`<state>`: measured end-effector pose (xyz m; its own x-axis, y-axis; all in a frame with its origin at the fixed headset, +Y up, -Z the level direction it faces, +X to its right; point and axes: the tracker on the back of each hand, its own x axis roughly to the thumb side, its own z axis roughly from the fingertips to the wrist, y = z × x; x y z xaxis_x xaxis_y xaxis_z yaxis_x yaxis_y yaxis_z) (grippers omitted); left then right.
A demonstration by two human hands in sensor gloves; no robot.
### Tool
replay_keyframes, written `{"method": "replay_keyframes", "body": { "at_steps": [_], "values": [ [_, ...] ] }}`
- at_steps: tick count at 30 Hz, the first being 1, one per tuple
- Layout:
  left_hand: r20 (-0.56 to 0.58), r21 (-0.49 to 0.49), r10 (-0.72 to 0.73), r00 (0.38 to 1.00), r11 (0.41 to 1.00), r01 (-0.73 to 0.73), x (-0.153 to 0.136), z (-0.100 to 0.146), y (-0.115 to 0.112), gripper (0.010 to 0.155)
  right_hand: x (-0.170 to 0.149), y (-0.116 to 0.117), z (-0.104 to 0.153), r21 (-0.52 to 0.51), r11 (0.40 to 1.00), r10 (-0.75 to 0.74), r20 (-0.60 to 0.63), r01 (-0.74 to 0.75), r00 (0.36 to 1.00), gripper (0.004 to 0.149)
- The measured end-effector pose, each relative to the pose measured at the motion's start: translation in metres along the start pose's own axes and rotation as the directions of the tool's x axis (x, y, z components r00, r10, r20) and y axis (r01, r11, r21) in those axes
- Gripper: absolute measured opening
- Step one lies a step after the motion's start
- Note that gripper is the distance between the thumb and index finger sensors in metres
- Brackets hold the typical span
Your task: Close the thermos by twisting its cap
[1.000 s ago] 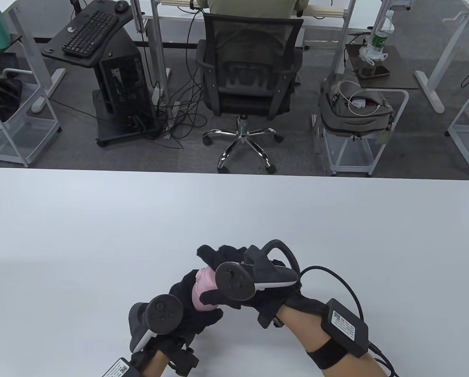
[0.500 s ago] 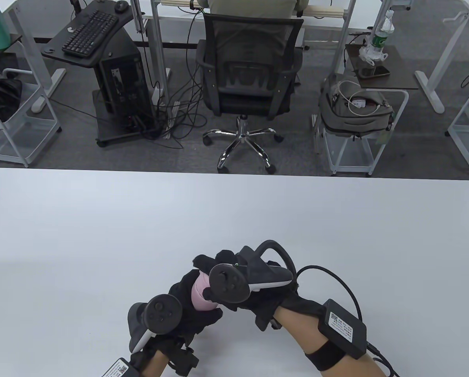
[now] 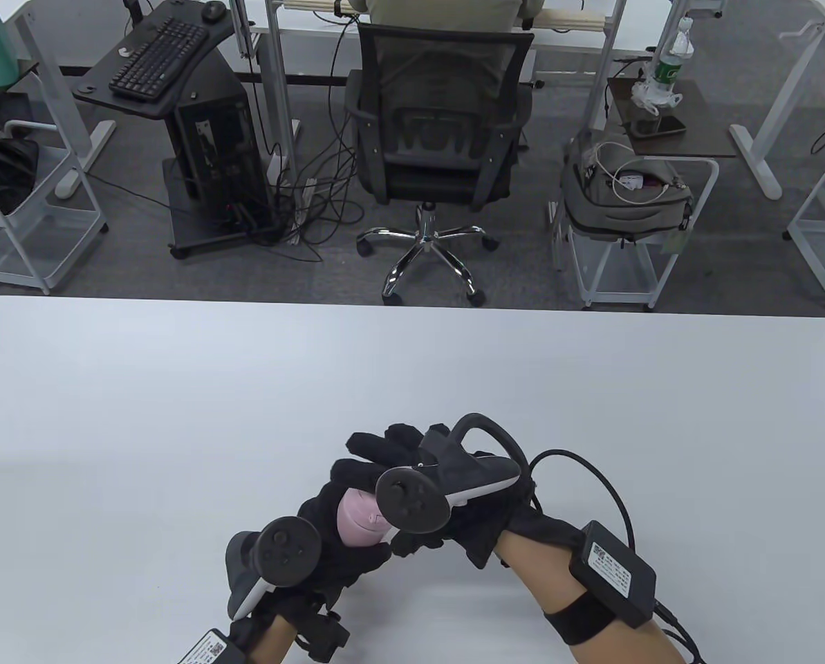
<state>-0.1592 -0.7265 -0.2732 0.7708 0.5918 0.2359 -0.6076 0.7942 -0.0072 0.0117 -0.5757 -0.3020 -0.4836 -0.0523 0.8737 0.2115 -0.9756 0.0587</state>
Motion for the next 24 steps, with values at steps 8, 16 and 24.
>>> {"method": "replay_keyframes", "body": {
  "at_steps": [8,16,24],
  "values": [
    [0.016,-0.008,-0.02,1.0,1.0,0.02,0.0016,0.0,-0.0022,0.123,-0.0006,-0.0025,-0.0048,0.026,1.0,-0.006,0.01,0.006,1.0,0.085],
    [0.01,0.001,-0.009,1.0,1.0,0.009,0.0008,-0.0006,-0.0005,0.123,-0.005,0.0014,-0.0084,-0.066,0.995,-0.086,-0.181,0.076,0.98,0.08],
    [0.011,-0.001,-0.011,1.0,1.0,0.011,0.0009,-0.0001,-0.0012,0.123,-0.0012,0.0003,-0.0048,-0.094,0.995,-0.03,-0.189,0.012,0.982,0.089]
  ]
}}
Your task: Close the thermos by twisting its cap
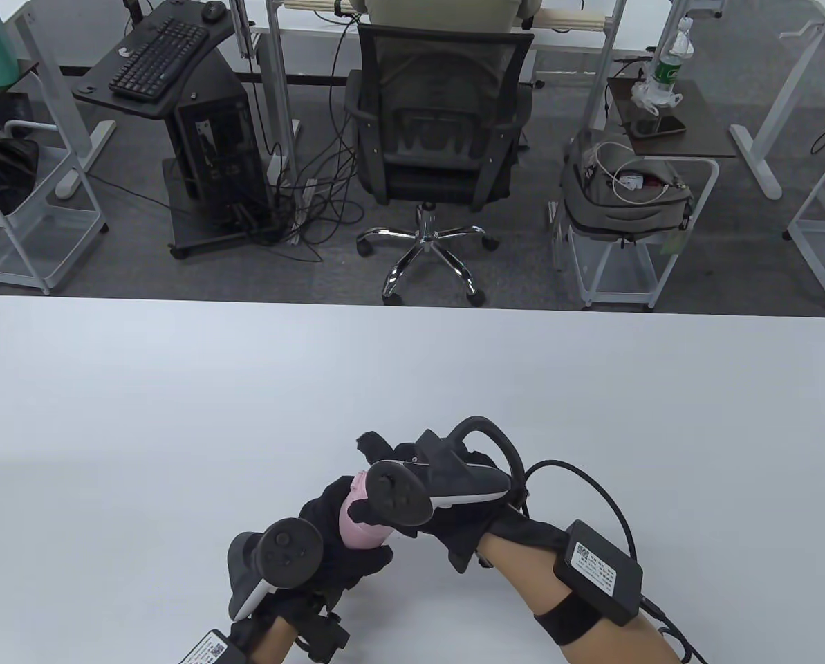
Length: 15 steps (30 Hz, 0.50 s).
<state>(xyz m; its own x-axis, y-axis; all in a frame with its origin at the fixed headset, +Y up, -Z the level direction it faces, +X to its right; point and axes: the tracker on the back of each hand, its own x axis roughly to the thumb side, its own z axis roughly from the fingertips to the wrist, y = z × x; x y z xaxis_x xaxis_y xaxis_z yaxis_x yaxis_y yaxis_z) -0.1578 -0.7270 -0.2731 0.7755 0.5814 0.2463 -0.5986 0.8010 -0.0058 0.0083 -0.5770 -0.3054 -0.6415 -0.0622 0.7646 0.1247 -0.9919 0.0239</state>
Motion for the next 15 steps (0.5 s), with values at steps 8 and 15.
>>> {"method": "replay_keyframes", "body": {
  "at_steps": [8,15],
  "values": [
    [-0.003,0.0,0.002,1.0,1.0,-0.002,-0.0001,0.0002,-0.0001,0.123,-0.0014,-0.0034,0.0045,0.115,0.987,-0.13,0.157,0.113,0.979,0.074],
    [-0.001,-0.004,0.005,1.0,1.0,-0.005,0.0001,0.0002,0.0,0.123,0.0009,-0.0007,0.0052,0.075,0.995,-0.082,0.155,0.071,0.985,0.064]
  ]
}}
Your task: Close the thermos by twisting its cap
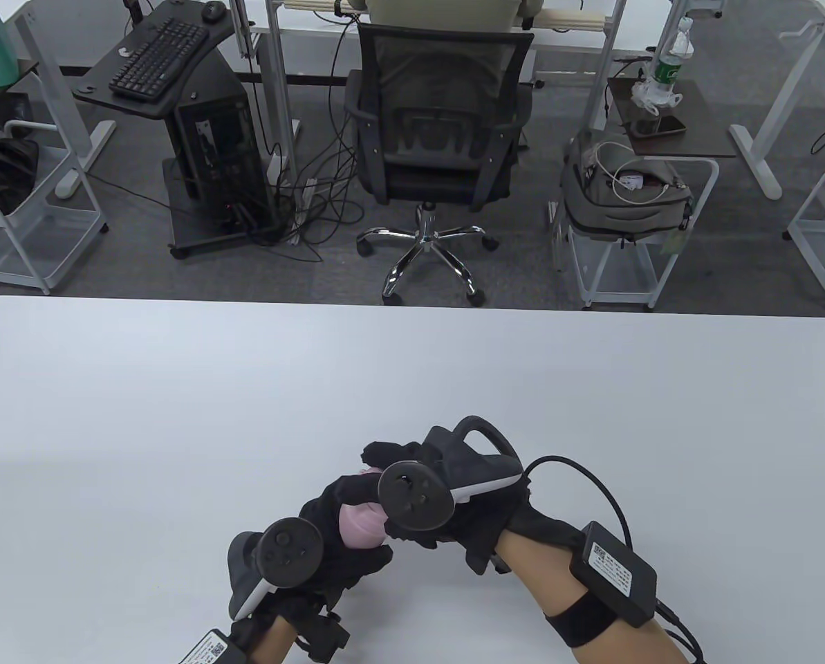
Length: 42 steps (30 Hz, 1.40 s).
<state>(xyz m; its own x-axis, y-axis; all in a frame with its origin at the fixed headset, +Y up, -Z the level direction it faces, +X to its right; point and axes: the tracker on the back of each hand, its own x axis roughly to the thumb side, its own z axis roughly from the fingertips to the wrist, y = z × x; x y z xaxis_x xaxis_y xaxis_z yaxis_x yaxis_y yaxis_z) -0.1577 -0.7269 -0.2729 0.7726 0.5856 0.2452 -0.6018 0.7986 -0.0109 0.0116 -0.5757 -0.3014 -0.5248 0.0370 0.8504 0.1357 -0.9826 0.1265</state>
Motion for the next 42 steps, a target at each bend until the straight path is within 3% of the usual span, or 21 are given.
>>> {"method": "replay_keyframes", "body": {
  "at_steps": [4,10,12,14,18,22,27,32,35,42],
  "values": [
    [0.006,0.006,-0.009,1.0,1.0,0.009,-0.0001,-0.0001,0.0007,0.123,0.0002,0.0026,-0.0016,-0.019,0.999,-0.043,-0.11,0.041,0.993,0.064],
    [0.013,0.001,-0.015,1.0,1.0,0.015,0.0007,0.0003,-0.0006,0.123,0.0053,0.0038,-0.0034,-0.069,0.995,0.057,-0.205,-0.073,0.977,0.066],
    [0.011,0.001,-0.009,1.0,1.0,0.009,0.0002,0.0004,-0.0005,0.123,0.0052,0.0035,-0.003,-0.075,0.992,0.084,-0.207,-0.101,0.975,0.072],
    [0.001,0.003,0.003,1.0,1.0,-0.003,-0.0013,0.0,0.0006,0.123,0.0036,0.0023,0.0003,-0.076,0.992,0.082,-0.174,-0.097,0.981,0.087],
    [-0.003,0.008,0.005,1.0,1.0,-0.005,-0.0024,0.0,0.001,0.123,-0.0006,-0.0012,0.0026,-0.033,0.999,-0.019,0.032,0.02,0.999,0.082],
    [0.001,0.002,0.008,1.0,1.0,-0.008,-0.0015,0.0003,-0.0002,0.123,-0.0005,0.0008,0.0021,0.063,0.998,-0.008,0.048,0.005,0.999,0.081],
    [0.013,-0.006,-0.005,1.0,1.0,0.005,0.0002,0.0005,-0.0021,0.123,0.0003,0.0032,0.0008,0.04,0.998,0.044,0.064,-0.047,0.997,0.069],
    [0.019,-0.012,-0.004,1.0,1.0,0.004,0.0005,0.0004,-0.0026,0.123,-0.0008,0.0035,0.0004,0.042,0.999,0.024,0.032,-0.026,0.999,0.065],
    [0.021,-0.011,-0.012,1.0,1.0,0.012,0.0008,0.0005,-0.0028,0.123,-0.0021,0.0053,-0.0004,0.048,0.998,-0.046,-0.055,0.048,0.997,0.065],
    [0.024,-0.002,-0.04,0.999,0.999,0.04,0.003,0.0012,-0.0036,0.124,0.0028,0.0067,-0.0014,-0.036,0.999,-0.04,-0.168,0.034,0.985,0.067]
  ]
}}
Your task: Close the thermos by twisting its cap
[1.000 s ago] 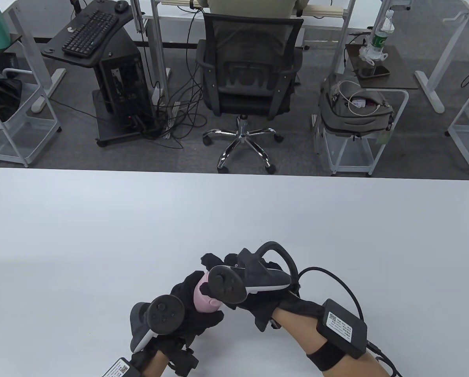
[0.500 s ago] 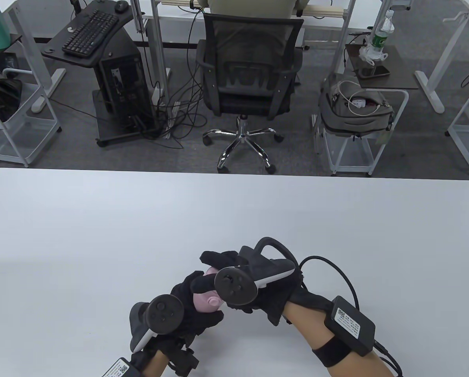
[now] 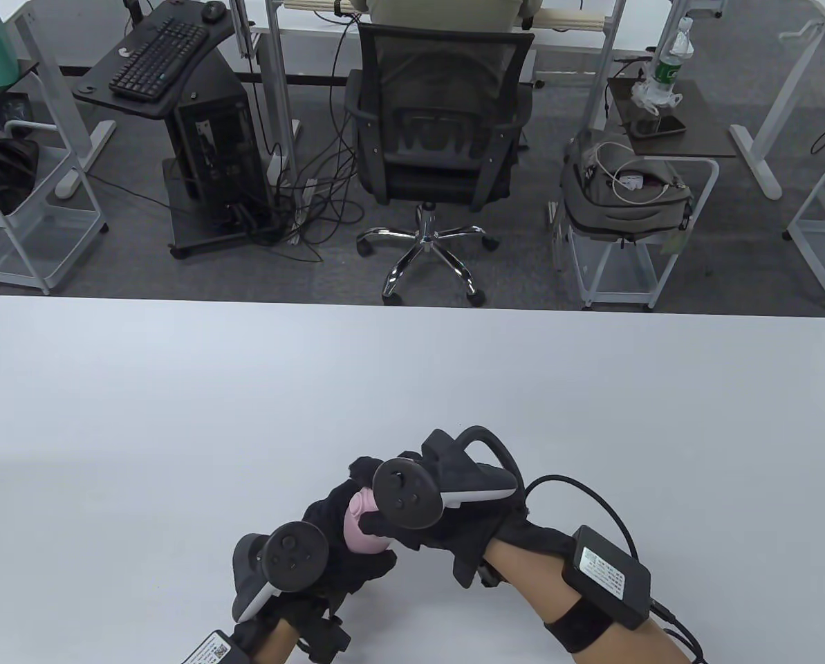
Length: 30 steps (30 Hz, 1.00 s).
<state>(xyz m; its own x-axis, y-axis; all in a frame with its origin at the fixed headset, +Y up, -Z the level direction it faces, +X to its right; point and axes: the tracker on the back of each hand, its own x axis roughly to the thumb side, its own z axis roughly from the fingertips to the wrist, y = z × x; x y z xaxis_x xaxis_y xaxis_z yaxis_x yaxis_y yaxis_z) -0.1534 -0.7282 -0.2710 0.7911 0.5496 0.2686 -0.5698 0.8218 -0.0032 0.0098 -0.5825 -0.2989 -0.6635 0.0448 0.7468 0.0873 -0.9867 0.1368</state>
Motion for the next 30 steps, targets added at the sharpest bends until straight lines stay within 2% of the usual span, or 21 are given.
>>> {"method": "replay_keyframes", "body": {
  "at_steps": [3,5,7,10,11,14,16,18,22,24,25,26,30],
  "values": [
    [-0.002,0.004,0.001,1.0,1.0,-0.001,-0.001,0.0,0.001,0.124,0.001,-0.001,0.001,-0.02,0.998,0.054,0.002,-0.054,0.999,0.073],
    [-0.004,0.009,0.002,1.0,1.0,-0.002,-0.001,-0.001,0.002,0.124,0.001,-0.002,0.001,0.042,0.996,0.078,0.022,-0.079,0.997,0.084],
    [0.002,0.006,0.028,1.0,1.0,-0.028,-0.003,-0.001,0.003,0.124,0.001,-0.001,0.002,0.103,0.987,0.111,0.091,-0.12,0.99,0.085],
    [0.028,0.007,0.014,1.0,1.0,-0.014,-0.003,-0.001,0.004,0.124,-0.001,-0.003,0.004,-0.01,0.973,0.226,0.233,-0.23,0.946,0.082],
    [0.022,0.008,0.009,1.0,1.0,-0.009,-0.003,-0.001,0.004,0.124,-0.002,-0.003,0.005,-0.036,0.976,0.215,0.254,-0.213,0.943,0.081],
    [0.008,-0.007,0.058,0.998,0.998,-0.058,-0.005,-0.001,0.004,0.124,-0.001,-0.004,0.008,0.002,0.998,0.058,0.31,-0.061,0.949,0.074],
    [0.006,-0.008,0.072,0.997,0.997,-0.072,-0.005,-0.002,0.005,0.124,0.003,-0.002,0.007,0.038,0.995,0.079,0.3,-0.094,0.951,0.064],
    [0.016,-0.012,0.047,0.999,0.999,-0.046,-0.005,-0.001,0.004,0.124,0.007,-0.002,0.006,0.003,0.98,0.188,0.293,-0.197,0.937,0.056],
    [0.023,-0.011,0.073,0.997,0.997,-0.073,-0.002,0.0,0.004,0.13,0.006,-0.001,0.004,0.01,0.994,0.105,0.28,-0.112,0.954,0.048],
    [0.016,0.0,0.054,0.998,0.999,-0.054,0.0,0.001,0.006,0.131,0.004,-0.001,0.003,0.038,0.999,0.008,0.231,-0.017,0.973,0.048],
    [0.015,0.008,0.059,0.998,0.998,-0.059,0.001,0.001,0.006,0.132,0.003,0.0,0.003,0.019,1.0,-0.009,0.217,0.006,0.976,0.049],
    [0.015,0.007,0.057,0.998,0.998,-0.057,0.001,0.001,0.007,0.133,0.003,0.001,0.003,-0.019,1.0,0.003,0.225,0.001,0.974,0.051],
    [0.037,0.047,-0.023,0.999,0.999,0.021,0.005,0.002,0.009,0.135,0.008,0.002,0.004,-0.062,0.998,0.033,0.156,-0.024,0.987,0.053]
  ]
}}
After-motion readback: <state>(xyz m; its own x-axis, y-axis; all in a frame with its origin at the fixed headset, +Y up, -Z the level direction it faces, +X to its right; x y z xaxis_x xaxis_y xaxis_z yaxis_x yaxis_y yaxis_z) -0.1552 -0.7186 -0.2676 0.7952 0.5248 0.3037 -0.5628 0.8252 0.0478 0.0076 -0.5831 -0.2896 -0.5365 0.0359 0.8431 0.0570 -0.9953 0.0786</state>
